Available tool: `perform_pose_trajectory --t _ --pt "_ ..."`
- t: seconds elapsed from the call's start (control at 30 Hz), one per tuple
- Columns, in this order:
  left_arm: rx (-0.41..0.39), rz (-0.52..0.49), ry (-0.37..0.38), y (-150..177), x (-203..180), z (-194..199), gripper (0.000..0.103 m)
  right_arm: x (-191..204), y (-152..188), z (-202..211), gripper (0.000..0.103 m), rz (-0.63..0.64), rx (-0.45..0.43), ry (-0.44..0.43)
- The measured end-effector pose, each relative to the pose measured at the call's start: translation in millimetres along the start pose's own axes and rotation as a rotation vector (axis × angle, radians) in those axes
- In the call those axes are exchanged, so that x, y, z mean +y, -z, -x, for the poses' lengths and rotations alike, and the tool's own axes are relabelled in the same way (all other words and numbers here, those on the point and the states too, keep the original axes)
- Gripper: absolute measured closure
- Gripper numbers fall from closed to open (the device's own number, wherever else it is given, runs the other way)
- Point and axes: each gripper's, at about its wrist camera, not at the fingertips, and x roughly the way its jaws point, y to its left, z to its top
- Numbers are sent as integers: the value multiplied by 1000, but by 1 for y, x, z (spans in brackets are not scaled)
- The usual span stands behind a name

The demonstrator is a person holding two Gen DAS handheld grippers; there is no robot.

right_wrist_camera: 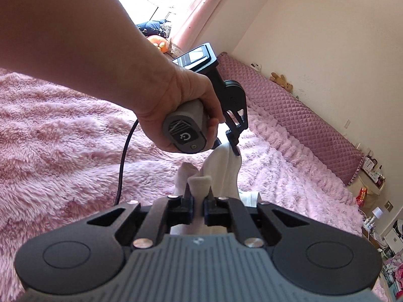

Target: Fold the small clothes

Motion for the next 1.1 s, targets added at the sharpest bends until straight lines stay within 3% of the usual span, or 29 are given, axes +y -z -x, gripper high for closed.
perform_pose_trajectory --t 0.4,0.53,1.0,1.07,1.1 --pt "43 -130 44 49 -93 -54 87 -87 36 34 103 -189 24 169" --pt "54 -199 13 71 -122 -76 87 -112 53 44 103 -224 40 205" --pt "134 -248 38 132 -168 -146 89 -189 116 72 103 -364 113 310" --pt "151 -264 38 141 -173 -155 99 -195 127 73 103 -391 133 319" --pt "163 -273 43 145 -175 -160 99 -198 133 74 103 -404 142 325"
